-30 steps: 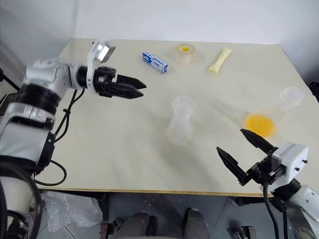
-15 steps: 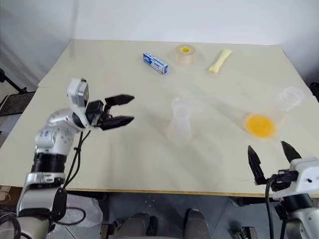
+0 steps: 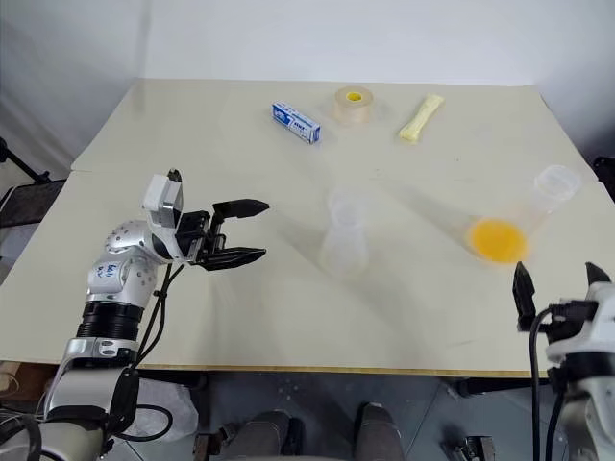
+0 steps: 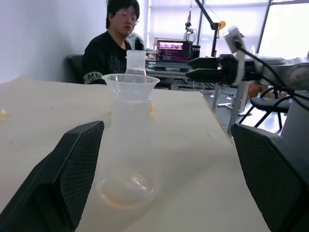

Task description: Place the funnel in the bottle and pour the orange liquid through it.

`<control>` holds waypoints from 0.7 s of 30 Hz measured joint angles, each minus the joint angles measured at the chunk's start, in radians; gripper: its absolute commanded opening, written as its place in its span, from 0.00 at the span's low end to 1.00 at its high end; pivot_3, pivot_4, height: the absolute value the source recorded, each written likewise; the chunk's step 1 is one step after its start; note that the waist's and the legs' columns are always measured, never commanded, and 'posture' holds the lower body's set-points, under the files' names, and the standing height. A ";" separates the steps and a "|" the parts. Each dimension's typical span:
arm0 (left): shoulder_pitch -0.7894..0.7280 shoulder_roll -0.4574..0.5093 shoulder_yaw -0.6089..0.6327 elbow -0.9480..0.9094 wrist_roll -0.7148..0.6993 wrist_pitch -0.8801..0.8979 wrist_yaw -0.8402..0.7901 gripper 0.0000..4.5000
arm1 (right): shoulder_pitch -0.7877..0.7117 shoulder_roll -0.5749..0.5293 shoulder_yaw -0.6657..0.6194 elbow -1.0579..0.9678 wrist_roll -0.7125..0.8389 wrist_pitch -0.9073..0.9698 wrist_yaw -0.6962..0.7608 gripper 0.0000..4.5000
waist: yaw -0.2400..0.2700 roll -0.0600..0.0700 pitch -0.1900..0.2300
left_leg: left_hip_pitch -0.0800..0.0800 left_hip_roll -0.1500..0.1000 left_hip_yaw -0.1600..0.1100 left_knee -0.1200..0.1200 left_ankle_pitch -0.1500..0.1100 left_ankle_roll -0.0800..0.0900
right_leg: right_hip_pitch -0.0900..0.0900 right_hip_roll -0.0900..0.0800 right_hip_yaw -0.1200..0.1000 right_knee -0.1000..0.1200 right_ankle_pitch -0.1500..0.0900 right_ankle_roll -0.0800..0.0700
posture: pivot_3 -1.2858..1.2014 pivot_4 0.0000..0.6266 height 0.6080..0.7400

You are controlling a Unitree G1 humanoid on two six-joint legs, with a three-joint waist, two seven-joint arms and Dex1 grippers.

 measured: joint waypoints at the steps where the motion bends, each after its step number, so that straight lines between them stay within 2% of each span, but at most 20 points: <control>1: 0.000 -0.002 -0.003 0.000 0.000 0.000 -0.007 0.99 | -0.041 -0.026 -0.004 0.041 0.000 0.005 0.006 1.00 | 0.001 0.000 0.000 | 0.000 0.000 0.000 0.000 0.000 0.000 | 0.000 0.000 0.000 0.000 0.000 0.000 | 0.52 0.24 1.00; 14: 0.049 -0.005 -0.004 -0.102 -0.004 0.019 0.001 0.99 | -0.430 -0.206 0.036 0.536 -0.011 -0.022 0.137 1.00 | -0.008 0.000 0.000 | -0.001 0.001 0.000 0.000 0.000 0.000 | 0.000 0.000 -0.001 -0.001 0.000 0.000 | 0.52 0.24 1.00; 21: 0.074 -0.002 -0.001 -0.157 -0.018 0.046 0.028 0.99 | -0.574 -0.244 0.084 0.755 -0.038 -0.084 0.223 1.00 | -0.010 0.001 0.000 | -0.001 0.001 0.000 0.000 0.000 0.000 | 0.001 -0.001 -0.001 -0.002 0.000 0.000 | 0.52 0.24 1.00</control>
